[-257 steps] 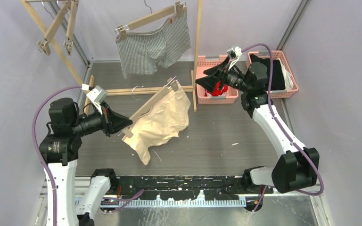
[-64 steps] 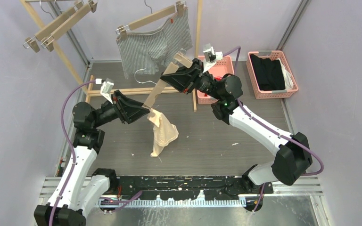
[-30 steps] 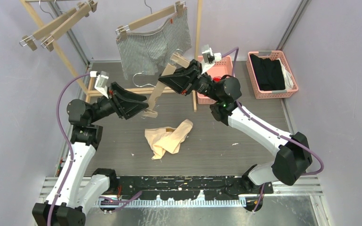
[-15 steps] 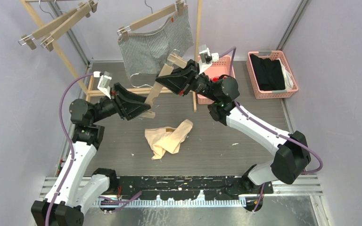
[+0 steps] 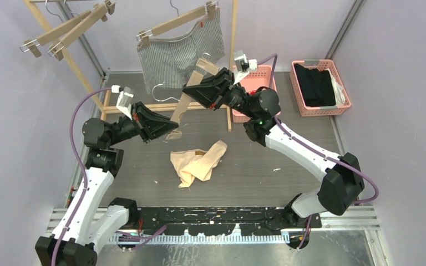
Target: Remove the underwear clipped to the hanger
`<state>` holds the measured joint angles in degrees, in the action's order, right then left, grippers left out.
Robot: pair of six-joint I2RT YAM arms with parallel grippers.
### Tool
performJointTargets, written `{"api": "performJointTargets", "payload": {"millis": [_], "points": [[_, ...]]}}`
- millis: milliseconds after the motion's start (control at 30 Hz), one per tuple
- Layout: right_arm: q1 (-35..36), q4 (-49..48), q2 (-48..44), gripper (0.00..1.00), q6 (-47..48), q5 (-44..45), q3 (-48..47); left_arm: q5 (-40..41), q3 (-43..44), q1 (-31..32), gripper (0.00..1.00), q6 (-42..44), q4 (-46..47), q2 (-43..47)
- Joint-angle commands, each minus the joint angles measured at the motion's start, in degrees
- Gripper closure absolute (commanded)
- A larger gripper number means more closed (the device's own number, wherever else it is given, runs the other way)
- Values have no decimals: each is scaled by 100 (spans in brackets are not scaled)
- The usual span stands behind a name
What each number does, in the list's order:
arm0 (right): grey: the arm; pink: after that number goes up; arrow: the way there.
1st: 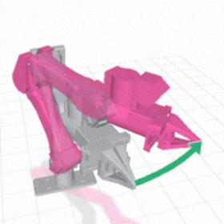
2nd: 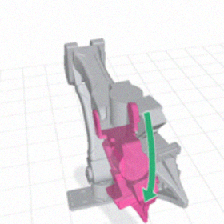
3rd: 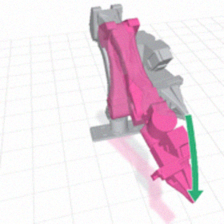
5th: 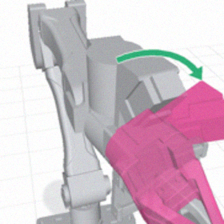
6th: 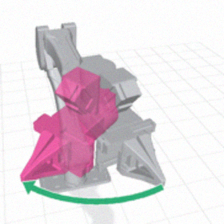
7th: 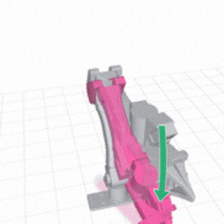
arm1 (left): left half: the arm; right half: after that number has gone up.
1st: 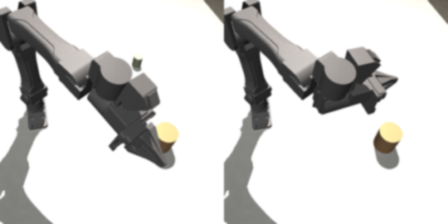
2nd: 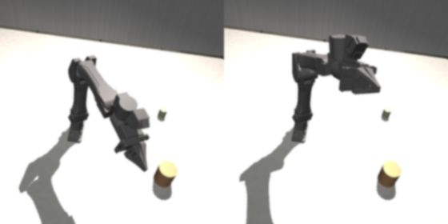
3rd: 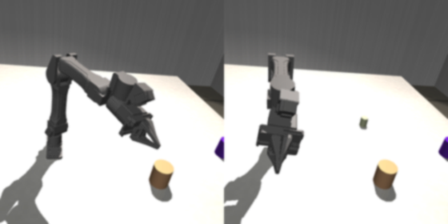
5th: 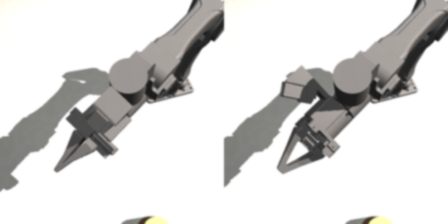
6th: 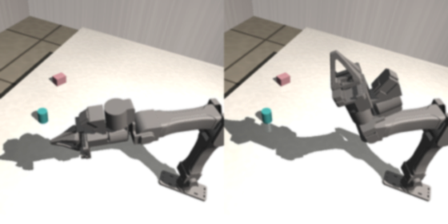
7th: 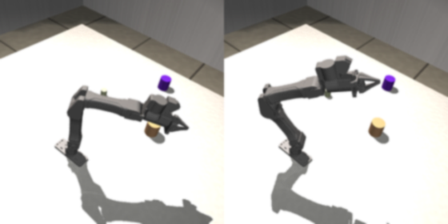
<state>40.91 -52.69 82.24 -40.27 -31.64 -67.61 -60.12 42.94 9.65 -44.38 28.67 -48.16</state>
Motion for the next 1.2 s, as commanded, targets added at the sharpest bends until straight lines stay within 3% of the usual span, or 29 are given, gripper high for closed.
{"api": "performJointTargets", "payload": {"millis": [0, 133, 200, 233, 267, 367, 500, 700, 933, 1167], "points": [[64, -88, -208, 67, 506, 148, 9, 458, 496, 10, 100, 75, -381, 218], [67, 167, -306, 25, 731, 205, 66, 356, 1194, 10, 100, 693, -2008, 261], [62, 375, -349, 14, 874, 161, 72, 319, 1420, 6, 100, 1018, -2709, 320], [65, 497, -377, 3, 953, 158, 77, 332, 1595, 10, 100, 1229, -3080, 374], [67, 637, -424, 0, 1046, 176, 109, 349, 1741, 10, 100, 1563, -3550, 427], [66, 1095, -702, 0, 1402, 322, 304, 821, 2267, 7, 100, 2605, -5354, 587], [99, 2270, -1195, 0, 2277, 932, 658, 2249, 3008, 10, 100, 3849, -7780, 791], [629, 4266, -1762, 0, 3422, 2994, 1500, 4499, 3954, 10, 100, 4433, -10129, 959], [1345, 4863, -1388, 0, 3159, 4013, 2460, 5845, 3817, 10, 100, 4516, -10964, 811], [2018, 4349, -415, 0, 2955, 4051, 2681, 5762, 3577, 10, 100, 4390, -10596, 689]]}}
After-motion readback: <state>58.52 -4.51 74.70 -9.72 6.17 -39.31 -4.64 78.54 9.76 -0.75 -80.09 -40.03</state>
